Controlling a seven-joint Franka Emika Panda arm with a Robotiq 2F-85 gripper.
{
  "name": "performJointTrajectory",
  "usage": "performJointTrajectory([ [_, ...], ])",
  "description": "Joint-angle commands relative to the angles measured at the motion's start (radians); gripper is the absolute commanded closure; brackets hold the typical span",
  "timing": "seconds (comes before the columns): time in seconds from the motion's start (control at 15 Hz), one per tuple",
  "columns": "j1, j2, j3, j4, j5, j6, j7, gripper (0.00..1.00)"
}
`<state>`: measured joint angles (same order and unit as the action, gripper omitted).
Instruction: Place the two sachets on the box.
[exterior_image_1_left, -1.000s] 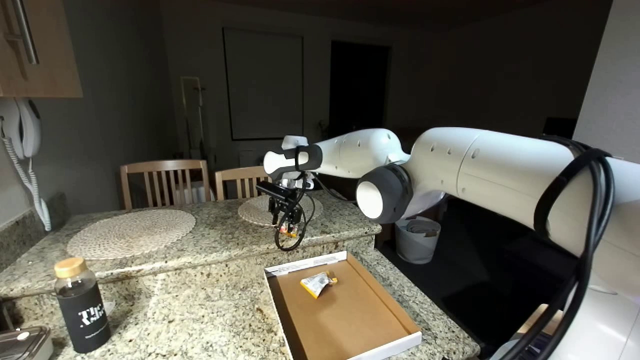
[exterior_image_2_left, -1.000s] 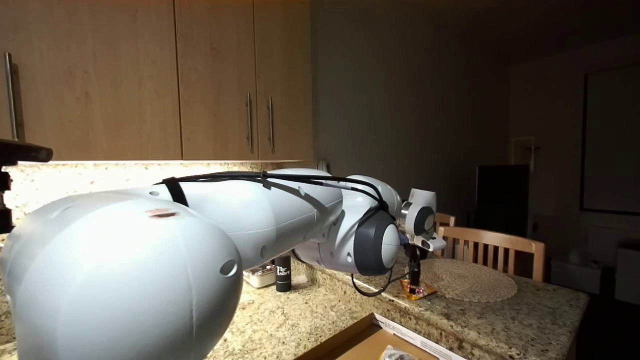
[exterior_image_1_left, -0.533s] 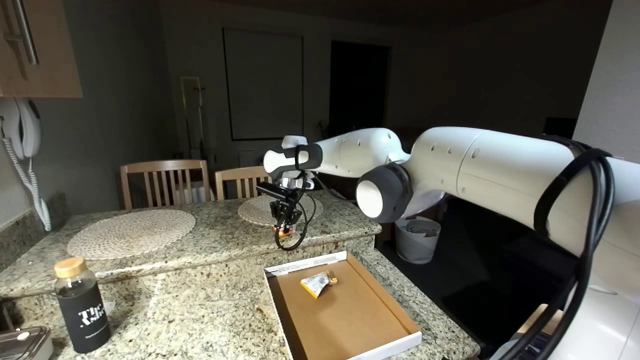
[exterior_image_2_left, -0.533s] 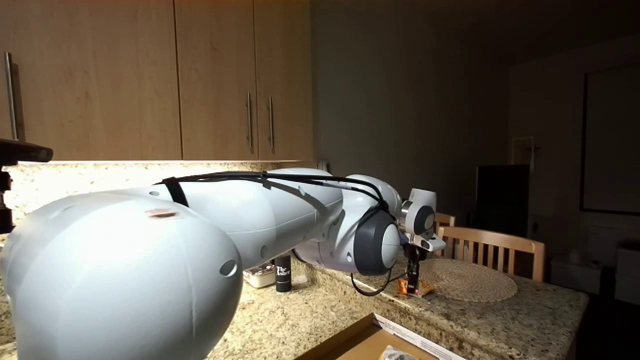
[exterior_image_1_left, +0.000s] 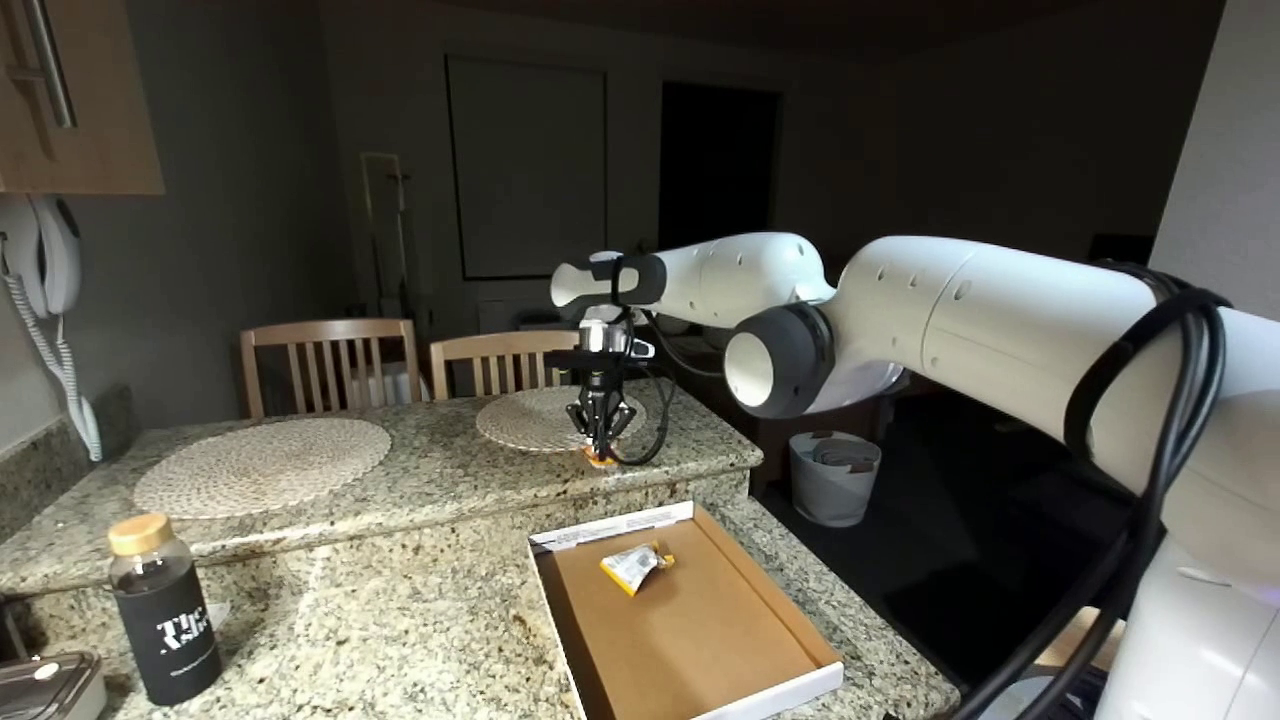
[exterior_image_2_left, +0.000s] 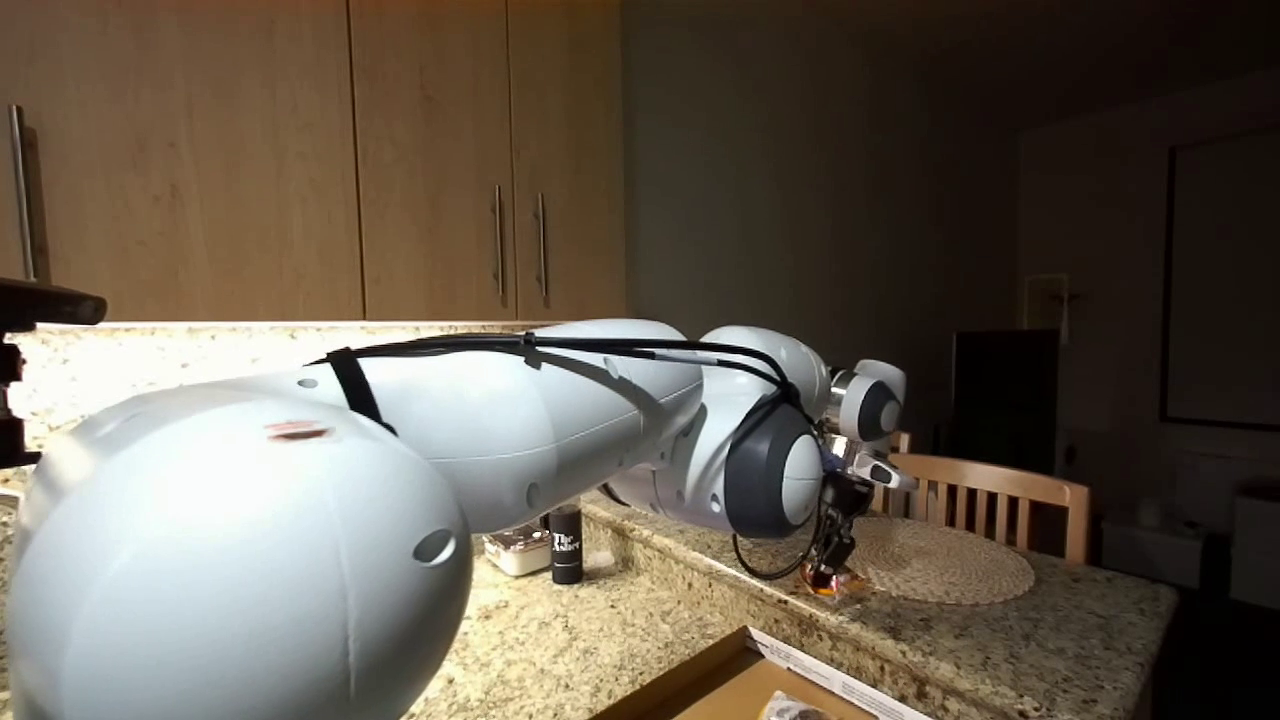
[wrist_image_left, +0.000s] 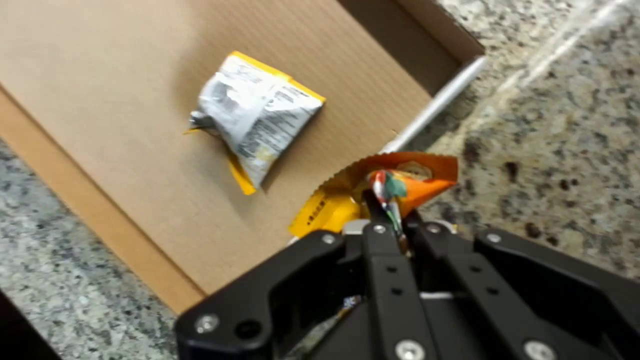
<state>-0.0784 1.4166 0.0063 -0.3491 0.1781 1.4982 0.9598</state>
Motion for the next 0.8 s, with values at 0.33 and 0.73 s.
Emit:
performJointTrajectory([
  [0.33, -0.010, -0.006, -0.029, 0.000, -0.045, -0.458, -0.265, 0.68],
  [0.73, 0.073, -0.023, -0.108, -0.001, -0.164, -0.644, -0.326, 0.41],
])
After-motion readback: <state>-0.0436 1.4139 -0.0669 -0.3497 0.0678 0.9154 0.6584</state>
